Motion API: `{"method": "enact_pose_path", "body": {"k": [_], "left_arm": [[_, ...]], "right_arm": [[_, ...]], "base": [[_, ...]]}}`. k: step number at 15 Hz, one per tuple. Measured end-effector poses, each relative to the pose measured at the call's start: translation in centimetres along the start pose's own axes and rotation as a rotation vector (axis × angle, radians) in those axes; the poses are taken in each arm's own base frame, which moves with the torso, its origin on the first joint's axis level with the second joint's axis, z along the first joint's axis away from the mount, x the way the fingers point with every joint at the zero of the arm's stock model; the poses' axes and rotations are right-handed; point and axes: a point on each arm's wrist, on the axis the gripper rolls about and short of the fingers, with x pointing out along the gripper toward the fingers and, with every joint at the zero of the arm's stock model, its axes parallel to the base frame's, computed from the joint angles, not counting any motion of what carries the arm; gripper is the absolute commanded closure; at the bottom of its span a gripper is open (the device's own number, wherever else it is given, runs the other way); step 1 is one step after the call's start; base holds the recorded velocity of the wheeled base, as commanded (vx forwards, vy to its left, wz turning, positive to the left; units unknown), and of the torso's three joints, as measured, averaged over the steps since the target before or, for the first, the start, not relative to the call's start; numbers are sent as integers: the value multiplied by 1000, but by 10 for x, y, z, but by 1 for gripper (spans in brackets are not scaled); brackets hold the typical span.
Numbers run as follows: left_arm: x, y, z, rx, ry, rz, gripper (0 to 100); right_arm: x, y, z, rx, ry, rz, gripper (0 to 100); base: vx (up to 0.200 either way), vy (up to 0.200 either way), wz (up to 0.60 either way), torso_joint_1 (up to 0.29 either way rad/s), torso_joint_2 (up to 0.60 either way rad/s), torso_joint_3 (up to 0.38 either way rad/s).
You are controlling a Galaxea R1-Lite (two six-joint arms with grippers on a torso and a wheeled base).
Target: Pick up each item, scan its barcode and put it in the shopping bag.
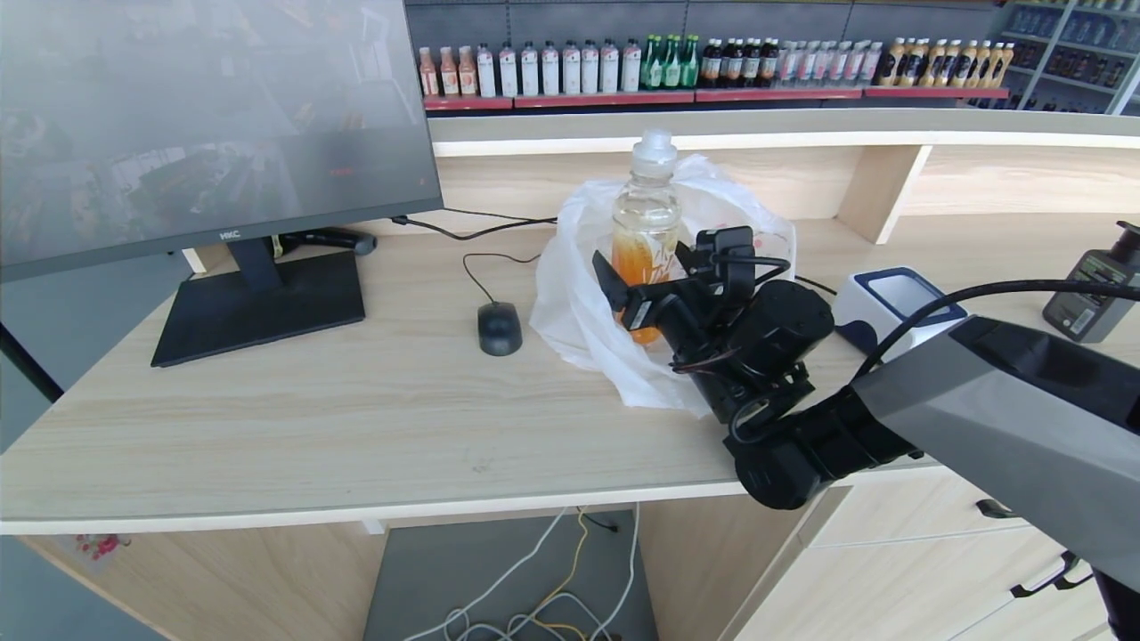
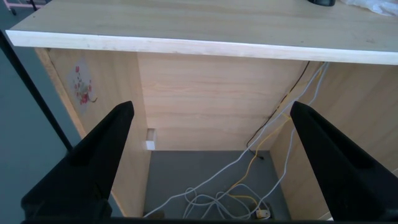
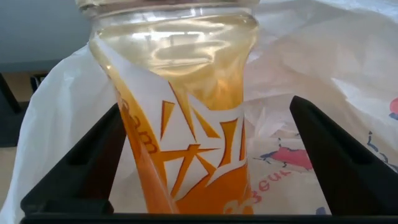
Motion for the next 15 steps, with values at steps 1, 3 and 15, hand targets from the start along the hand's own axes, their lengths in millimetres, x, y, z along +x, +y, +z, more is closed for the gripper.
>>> {"method": "enact_pose_path", "body": {"k": [1, 3, 15], "left_arm": [[0, 0, 0, 0, 0, 0, 0], [0, 0, 0, 0, 0, 0, 0], [0, 0, 0, 0, 0, 0, 0]], "right_arm": [[0, 0, 0, 0, 0, 0, 0], [0, 0, 0, -1, -1, 1, 0], [-59, 21, 66, -44, 59, 80, 0]], "base": [[0, 0, 0, 0, 0, 0], [0, 0, 0, 0, 0, 0], [0, 0, 0, 0, 0, 0]]}}
